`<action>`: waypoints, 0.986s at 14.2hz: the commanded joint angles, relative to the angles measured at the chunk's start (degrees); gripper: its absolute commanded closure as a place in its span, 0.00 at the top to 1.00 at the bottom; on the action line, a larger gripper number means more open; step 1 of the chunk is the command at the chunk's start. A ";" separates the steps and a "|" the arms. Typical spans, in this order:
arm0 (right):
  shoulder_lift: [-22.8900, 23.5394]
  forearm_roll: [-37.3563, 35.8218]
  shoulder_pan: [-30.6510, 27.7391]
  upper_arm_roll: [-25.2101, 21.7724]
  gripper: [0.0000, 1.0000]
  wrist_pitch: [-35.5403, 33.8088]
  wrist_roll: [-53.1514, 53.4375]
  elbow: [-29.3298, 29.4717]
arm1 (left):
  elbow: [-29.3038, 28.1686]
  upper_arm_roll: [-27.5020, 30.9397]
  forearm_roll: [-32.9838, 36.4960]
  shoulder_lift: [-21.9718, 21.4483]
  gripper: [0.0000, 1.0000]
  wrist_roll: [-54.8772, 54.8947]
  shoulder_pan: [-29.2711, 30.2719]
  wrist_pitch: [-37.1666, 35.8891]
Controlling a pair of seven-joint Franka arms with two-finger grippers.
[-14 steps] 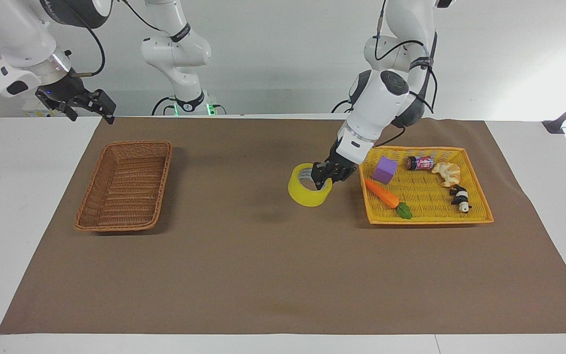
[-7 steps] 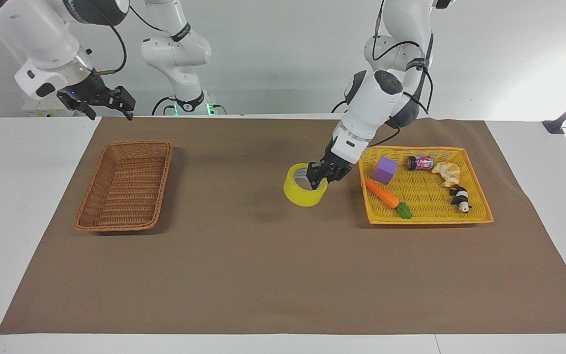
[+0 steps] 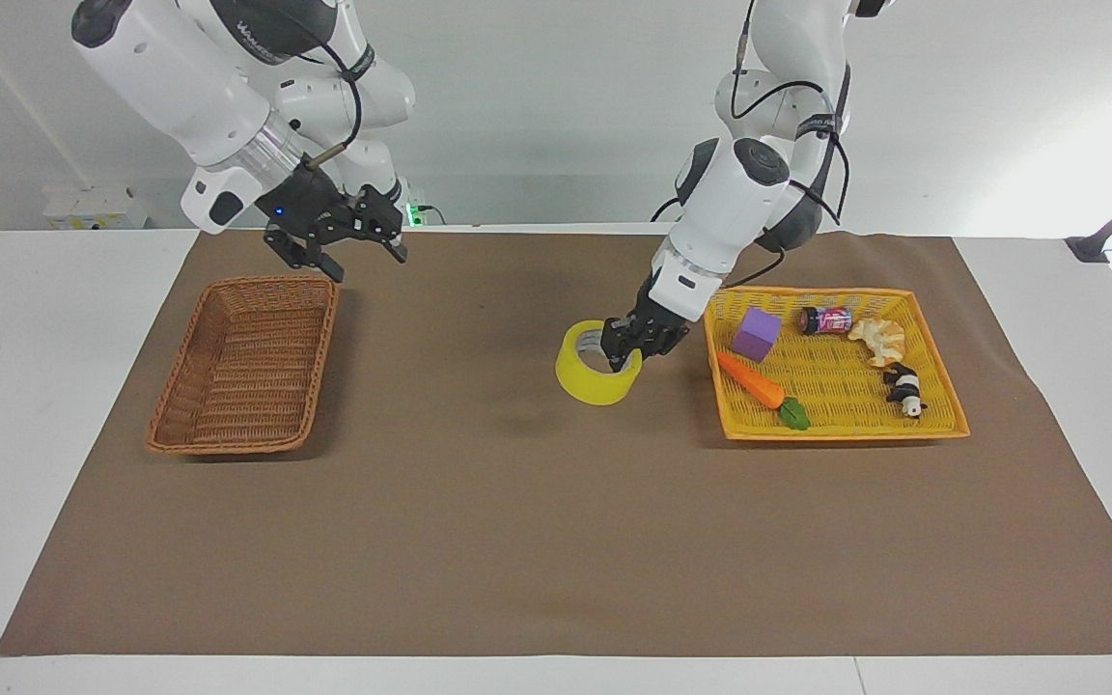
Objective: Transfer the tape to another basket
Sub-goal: 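Lift the tape with the left gripper while the right gripper approaches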
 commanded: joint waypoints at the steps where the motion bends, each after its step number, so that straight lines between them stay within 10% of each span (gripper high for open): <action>1: 3.81 10.48 2.49 -0.12 1.00 8.59 -2.15 -2.48 | -0.59 0.95 -0.87 -0.58 0.02 -0.44 -1.07 0.73; 7: 12.79 29.20 6.37 -0.03 1.00 17.76 -17.27 -3.53 | -0.68 0.95 -0.87 -0.67 0.02 -0.27 -0.98 0.64; 14: 12.36 46.12 8.04 -0.03 1.00 20.92 -30.03 -11.35 | -1.21 0.95 -0.87 -0.85 0.02 0.00 -0.98 0.99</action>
